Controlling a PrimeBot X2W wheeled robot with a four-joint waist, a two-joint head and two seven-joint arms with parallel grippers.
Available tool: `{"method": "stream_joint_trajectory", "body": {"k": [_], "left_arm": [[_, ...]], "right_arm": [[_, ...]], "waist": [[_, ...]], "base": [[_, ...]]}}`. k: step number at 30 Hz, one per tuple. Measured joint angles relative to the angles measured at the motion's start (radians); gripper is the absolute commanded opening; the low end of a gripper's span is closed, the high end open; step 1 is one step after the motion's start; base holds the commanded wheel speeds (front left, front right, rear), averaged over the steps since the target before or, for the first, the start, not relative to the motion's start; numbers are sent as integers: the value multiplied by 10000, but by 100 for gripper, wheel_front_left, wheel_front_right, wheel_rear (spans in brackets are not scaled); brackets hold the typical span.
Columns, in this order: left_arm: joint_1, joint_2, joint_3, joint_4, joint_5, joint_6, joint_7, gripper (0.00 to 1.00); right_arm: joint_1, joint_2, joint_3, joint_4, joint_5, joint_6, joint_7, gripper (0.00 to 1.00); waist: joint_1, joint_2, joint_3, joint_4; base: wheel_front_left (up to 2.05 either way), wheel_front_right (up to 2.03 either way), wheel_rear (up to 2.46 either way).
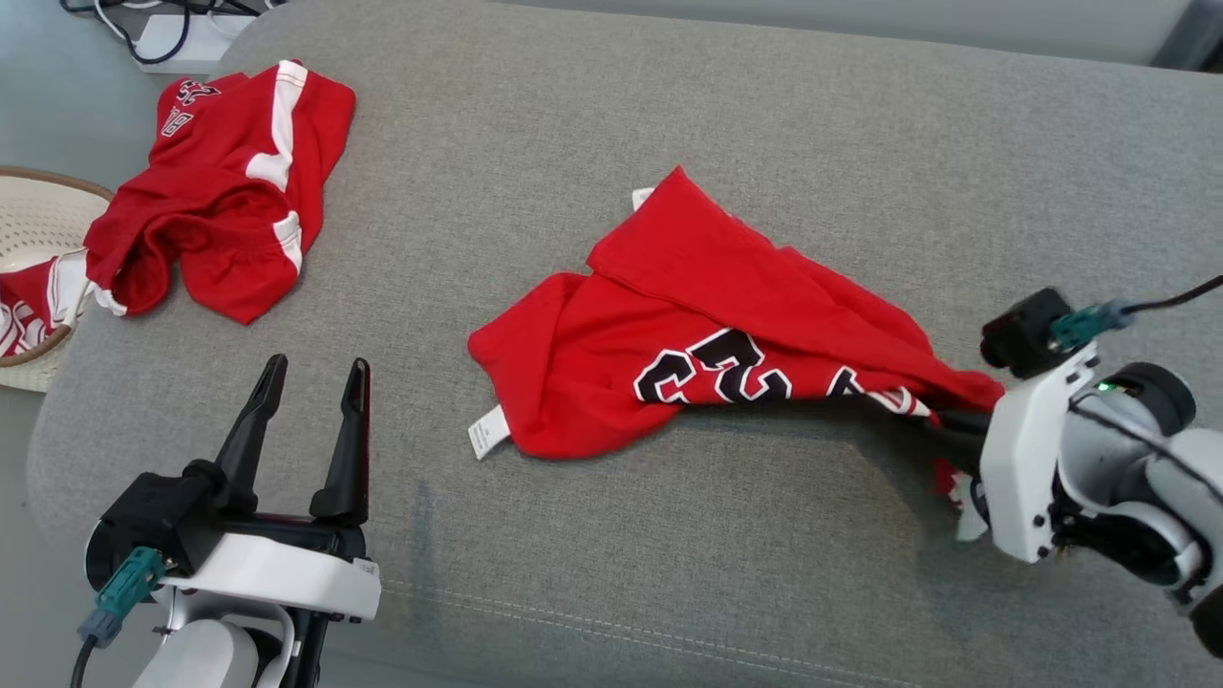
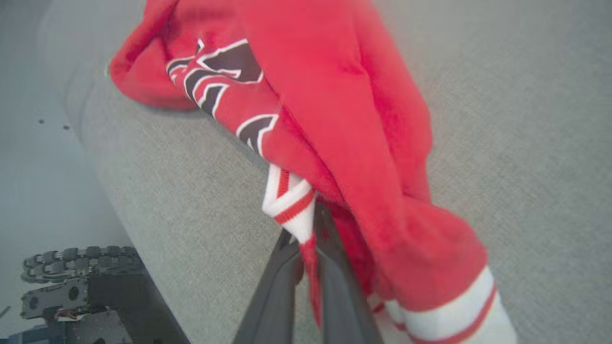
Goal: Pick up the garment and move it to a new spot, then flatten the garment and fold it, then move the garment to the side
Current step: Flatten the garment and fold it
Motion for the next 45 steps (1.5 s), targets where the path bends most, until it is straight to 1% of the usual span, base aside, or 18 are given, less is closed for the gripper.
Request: {"method": "stream_joint_trajectory", "body": {"k": [3, 5, 7, 8, 10, 14, 16, 18, 19, 21, 23, 26, 29, 32, 38, 40, 44, 45], "left_arm": [[-1, -19, 61, -4, 50, -10, 0, 100], [-1, -31, 90, -4, 125, -10, 0, 100], [-5, -48, 111, -12, 178, -50, -2, 100], [-8, -54, 115, -8, 178, -100, 0, 100], [-38, -98, 123, -12, 194, -109, -2, 100], [-132, -286, 117, 12, 261, -244, 0, 100], [-278, -349, 98, 35, 270, -276, -2, 100], [-373, -353, 75, 123, 270, -366, -2, 100], [-407, -362, 61, 151, 270, -391, -2, 100], [-448, -397, 23, 174, 270, -439, -2, 100], [-448, -472, -12, 247, 270, -451, -2, 100], [-448, -531, -15, 293, 278, -451, -2, 100], [-454, -546, -36, 357, 314, -453, -2, 100], [-455, -539, -33, 395, 357, -451, -2, 100], [-454, -504, -40, 407, 357, -451, 0, 100], [-451, -495, -48, 401, 357, -445, 2, 100], [-446, -376, -56, 360, 357, -437, 4, 100], [-446, -353, -59, 351, 357, -437, 8, 100]], "right_arm": [[-205, -667, -201, -1070, 1879, -2, 483, 0], [-296, -857, -506, -1315, 2886, -2, 704, 0], [-382, -995, -809, -1277, 3545, -2, 761, 0], [-405, -1047, -986, -1174, 3741, -2, 784, 0], [-414, -949, -1476, -786, 4635, -2, 614, 0], [-429, -617, -2307, 763, 5699, -6, -31, 0], [-429, -506, -2435, 1703, 5777, -6, -378, 0], [-423, -372, -2368, 2504, 5350, -6, -817, 0], [-414, -219, -2370, 2769, 5340, -8, -986, 0], [-416, -17, -2107, 3003, 5114, -6, -1070, 0], [-424, -25, -1572, 3009, 4428, -6, -1047, 0], [-430, -8, -1356, 2838, 4449, -6, -905, 0], [-475, -140, -988, 2408, 4546, -6, -142, 0], [-492, -234, -752, 1789, 4951, -6, 823, 0], [-495, -474, -704, 723, 5570, -6, 1787, 0], [-448, -395, -813, 314, 6255, -6, 2079, 0], [117, 228, -1923, -748, 8922, -6, 2146, 0], [146, 290, -2134, -819, 9256, -6, 1985, 0]], "waist": [[0, 0, 16, -114], [-1, 0, 55, -160], [-1, 0, 116, -188], [0, -1, 153, -192], [-1, 0, 232, -186], [0, 0, 387, -103], [0, 0, 457, -19], [0, -1, 517, 69], [0, 0, 537, 98], [0, 0, 583, 158], [0, 0, 613, 225], [0, 0, 631, 241], [0, -1, 605, 203], [0, 0, 537, 92], [-1, 0, 310, -173], [-1, 0, 247, -223], [0, 0, 215, -317], [-1, 0, 226, -331]], "base": [[0, 0, 0], [0, 0, 0], [0, 0, 0], [0, 0, 0], [0, 0, 0], [0, 0, 0], [0, 0, 0], [0, 0, 0], [0, 0, 0], [0, 0, 0], [0, 0, 0], [0, 0, 0], [0, 0, 0], [0, 0, 0], [0, 0, 0], [0, 0, 0], [0, 0, 0], [0, 0, 0]]}}
